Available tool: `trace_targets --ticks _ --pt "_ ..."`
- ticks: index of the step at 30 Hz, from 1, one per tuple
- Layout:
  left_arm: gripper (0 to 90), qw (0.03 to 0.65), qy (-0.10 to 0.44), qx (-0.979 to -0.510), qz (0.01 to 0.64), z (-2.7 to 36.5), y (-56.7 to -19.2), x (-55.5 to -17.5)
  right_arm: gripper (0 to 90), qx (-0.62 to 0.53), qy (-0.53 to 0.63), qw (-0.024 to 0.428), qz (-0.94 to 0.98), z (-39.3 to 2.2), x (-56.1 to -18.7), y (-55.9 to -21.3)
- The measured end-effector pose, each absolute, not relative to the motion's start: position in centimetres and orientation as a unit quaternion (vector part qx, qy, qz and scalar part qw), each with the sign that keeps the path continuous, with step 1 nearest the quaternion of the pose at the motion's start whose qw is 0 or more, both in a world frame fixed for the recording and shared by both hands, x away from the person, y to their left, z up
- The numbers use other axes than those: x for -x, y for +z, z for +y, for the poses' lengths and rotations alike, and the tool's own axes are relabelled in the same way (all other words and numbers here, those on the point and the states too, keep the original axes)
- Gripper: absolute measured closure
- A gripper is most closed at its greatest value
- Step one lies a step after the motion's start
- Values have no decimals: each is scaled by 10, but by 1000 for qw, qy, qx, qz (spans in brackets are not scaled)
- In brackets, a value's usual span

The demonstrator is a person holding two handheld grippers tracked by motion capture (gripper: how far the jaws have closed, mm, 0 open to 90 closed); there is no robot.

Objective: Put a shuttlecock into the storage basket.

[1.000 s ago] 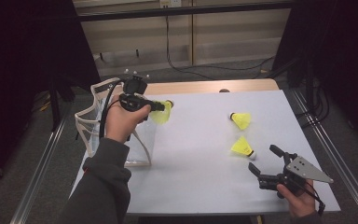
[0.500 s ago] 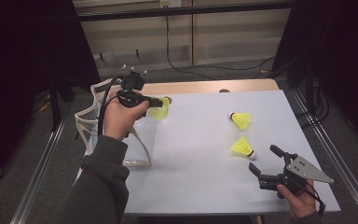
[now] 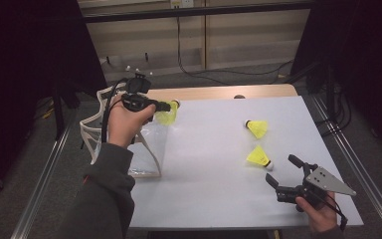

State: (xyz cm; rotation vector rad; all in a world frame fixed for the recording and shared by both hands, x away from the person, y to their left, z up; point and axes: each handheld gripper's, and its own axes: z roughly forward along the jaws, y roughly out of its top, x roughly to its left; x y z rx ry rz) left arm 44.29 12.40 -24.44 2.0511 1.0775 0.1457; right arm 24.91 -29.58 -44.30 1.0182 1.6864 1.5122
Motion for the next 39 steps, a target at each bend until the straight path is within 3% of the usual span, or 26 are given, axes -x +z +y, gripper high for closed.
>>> trace_targets --ticks 39 --pt "844 401 74 -792 454 152 -233 -454 16 -388 577 324 642 -296 -249 -443"
